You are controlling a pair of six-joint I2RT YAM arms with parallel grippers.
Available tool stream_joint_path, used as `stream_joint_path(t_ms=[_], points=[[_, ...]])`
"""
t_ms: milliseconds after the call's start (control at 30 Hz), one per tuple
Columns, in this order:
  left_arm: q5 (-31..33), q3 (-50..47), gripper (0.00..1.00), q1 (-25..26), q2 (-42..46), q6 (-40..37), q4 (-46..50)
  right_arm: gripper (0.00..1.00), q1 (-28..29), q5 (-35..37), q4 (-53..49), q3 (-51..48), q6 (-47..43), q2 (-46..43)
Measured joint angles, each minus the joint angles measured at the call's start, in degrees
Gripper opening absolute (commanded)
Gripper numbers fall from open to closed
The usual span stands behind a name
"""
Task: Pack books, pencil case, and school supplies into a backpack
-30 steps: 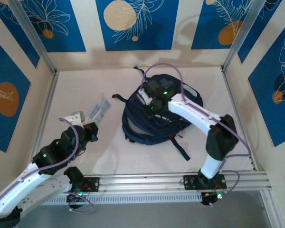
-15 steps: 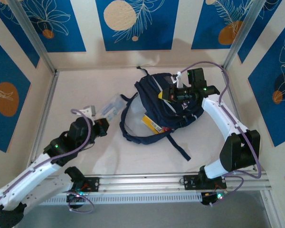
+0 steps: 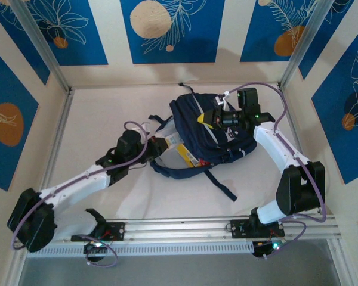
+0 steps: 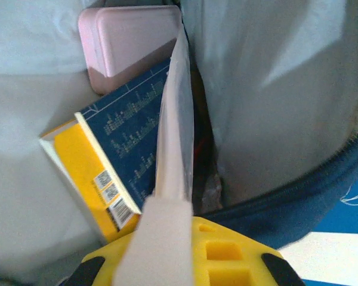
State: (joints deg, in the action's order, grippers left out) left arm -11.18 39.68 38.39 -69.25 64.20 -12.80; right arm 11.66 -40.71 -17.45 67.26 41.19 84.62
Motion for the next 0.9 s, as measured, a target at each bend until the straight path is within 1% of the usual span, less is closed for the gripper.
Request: stream_joint_path(t_ms=[300, 433, 567, 667, 900], points=[[-3.87, 0.44, 0.0, -0.44, -14.12, 5.68, -13.62, 0.0, 1.14, -0.26, 5.86, -3.5, 4.98, -0.83], [-5.79, 2.43, 0.0, -1.7, -21.44, 7.72, -20.13, 0.0, 1.73, -0.26, 8.28, -5.11, 7.23, -1.88], [-9.14, 7.13, 0.01, -2.58, -31.15, 11.61, -28.06, 0.0, 2.51, -0.28, 9.86, -6.01, 8.66, -2.12], [-11.15, 11.56, 0.03, -2.36, -37.24, 13.88, -31.98, 0.0, 2.99, -0.28, 10.54, -6.29, 9.29, -2.12], [-13.07, 21.14, 0.07, -0.66, -46.07, 17.25, -34.77, 0.0, 3.91, -0.26, 11.85, -6.54, 10.54, -2.03]])
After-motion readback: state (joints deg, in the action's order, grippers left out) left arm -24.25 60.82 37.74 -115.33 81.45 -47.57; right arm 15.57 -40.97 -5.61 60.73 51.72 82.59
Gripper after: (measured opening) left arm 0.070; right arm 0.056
